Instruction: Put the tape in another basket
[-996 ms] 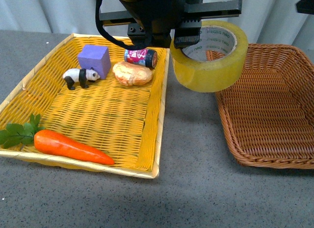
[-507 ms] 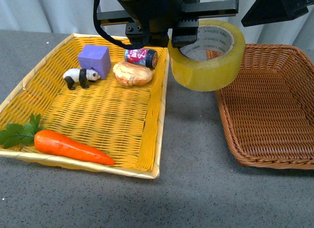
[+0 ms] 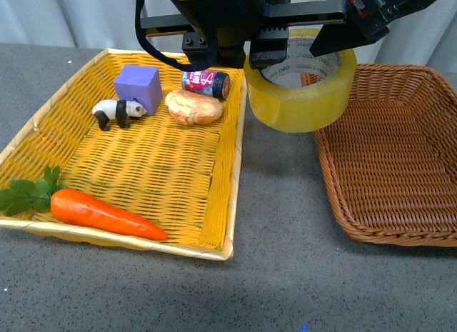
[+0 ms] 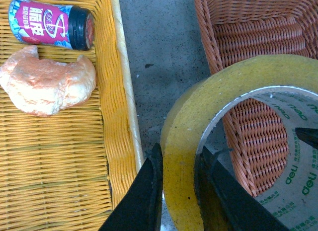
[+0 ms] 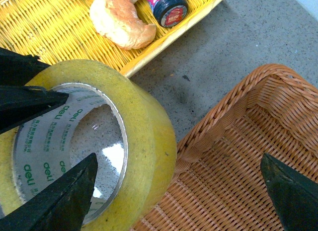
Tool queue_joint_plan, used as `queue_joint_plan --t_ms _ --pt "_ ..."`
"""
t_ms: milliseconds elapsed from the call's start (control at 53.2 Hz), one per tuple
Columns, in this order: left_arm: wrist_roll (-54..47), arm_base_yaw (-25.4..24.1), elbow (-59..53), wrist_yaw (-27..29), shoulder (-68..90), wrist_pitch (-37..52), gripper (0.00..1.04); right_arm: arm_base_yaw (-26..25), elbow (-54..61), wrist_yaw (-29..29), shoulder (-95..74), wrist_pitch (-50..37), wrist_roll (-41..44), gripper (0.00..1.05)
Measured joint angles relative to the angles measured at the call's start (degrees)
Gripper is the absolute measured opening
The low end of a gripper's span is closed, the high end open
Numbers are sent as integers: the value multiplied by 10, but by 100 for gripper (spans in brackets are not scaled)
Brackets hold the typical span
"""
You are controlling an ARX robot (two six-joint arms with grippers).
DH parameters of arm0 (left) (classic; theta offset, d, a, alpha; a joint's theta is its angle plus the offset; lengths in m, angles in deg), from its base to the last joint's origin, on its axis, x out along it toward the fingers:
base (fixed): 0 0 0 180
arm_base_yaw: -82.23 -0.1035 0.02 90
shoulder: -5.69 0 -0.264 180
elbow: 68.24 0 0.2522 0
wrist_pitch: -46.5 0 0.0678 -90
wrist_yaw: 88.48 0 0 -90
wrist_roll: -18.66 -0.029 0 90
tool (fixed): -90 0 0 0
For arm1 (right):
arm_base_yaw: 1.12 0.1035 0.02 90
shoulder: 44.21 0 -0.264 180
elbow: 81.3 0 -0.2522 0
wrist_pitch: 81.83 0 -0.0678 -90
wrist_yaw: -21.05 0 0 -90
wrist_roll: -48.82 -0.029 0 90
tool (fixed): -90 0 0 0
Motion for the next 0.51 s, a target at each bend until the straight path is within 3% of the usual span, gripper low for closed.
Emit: queue_joint_plan --t_ms 413,507 --pt "0 0 0 0 0 0 16 7 -54 2 -47 30 27 95" --pt "-2 0 0 0 0 0 16 12 -57 5 -54 38 29 79"
